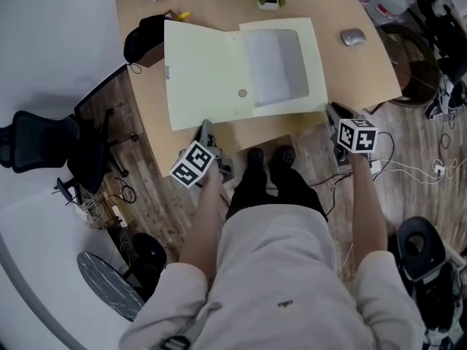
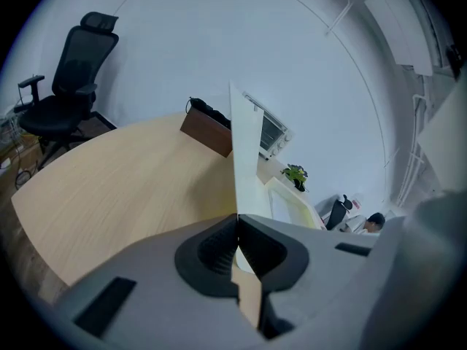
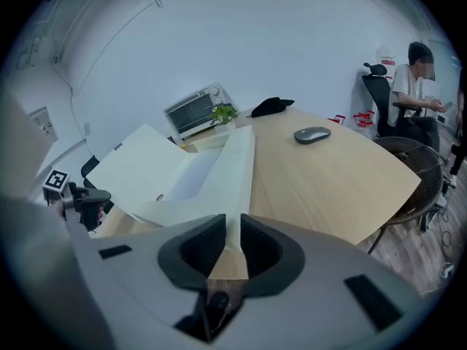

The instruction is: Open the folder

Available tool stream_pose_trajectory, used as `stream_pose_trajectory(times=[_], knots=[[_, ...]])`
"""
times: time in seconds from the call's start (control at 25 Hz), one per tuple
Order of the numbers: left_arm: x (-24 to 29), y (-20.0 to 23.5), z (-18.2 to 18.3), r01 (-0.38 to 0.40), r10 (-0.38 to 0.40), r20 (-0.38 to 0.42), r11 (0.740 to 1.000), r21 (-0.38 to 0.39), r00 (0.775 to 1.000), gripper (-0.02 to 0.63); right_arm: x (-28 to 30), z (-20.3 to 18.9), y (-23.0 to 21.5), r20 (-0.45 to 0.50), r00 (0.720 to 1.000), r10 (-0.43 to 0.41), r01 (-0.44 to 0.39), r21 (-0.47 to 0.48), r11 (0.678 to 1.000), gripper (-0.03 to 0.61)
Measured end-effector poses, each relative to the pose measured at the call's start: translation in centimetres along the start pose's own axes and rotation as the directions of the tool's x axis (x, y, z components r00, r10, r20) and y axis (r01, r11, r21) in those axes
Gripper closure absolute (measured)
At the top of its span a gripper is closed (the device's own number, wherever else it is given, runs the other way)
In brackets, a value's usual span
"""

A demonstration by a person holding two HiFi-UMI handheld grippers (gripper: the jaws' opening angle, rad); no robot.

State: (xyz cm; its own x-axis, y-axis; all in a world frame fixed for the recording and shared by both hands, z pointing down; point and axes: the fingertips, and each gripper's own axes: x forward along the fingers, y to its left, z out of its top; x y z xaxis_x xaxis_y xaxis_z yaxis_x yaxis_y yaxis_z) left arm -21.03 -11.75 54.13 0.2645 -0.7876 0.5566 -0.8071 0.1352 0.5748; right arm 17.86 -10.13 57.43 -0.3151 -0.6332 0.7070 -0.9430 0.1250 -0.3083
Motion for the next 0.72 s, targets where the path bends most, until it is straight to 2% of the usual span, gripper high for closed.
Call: stream_pose_trajectory(times=[0.12, 0.32, 0.56, 0.72], knots=[[-0.1, 0.8, -0.4, -0.054, 0.054, -0.001, 0.997, 0.058, 0.999, 0.609, 0.1, 0.0, -0.1, -0.005, 1.0, 0.003, -0.003, -0.015, 1.0, 0.515], [-0.3, 1.8, -1.4, -0.122, 0.123, 0.004, 0.986, 0.113, 0.992, 0.609, 0.0, 0.3, -0.4, -0.016, 1.0, 0.013, -0.014, -0.05, 0.999, 0.52], [0.0, 3.3, -2.4, -0.22, 0.226, -0.009, 0.953, 0.21, 0.974, 0.609, 0.1, 0.2, -0.5, -0.027, 0.999, 0.024, -0.026, -0.083, 0.996, 0.52], [0.4, 4.4, -2.8, -0.269, 0.282, -0.031, 0.938, 0.221, 0.959, 0.609, 0.3, 0.3, -0.4, -0.025, 0.999, 0.038, -0.04, -0.089, 0.995, 0.525]])
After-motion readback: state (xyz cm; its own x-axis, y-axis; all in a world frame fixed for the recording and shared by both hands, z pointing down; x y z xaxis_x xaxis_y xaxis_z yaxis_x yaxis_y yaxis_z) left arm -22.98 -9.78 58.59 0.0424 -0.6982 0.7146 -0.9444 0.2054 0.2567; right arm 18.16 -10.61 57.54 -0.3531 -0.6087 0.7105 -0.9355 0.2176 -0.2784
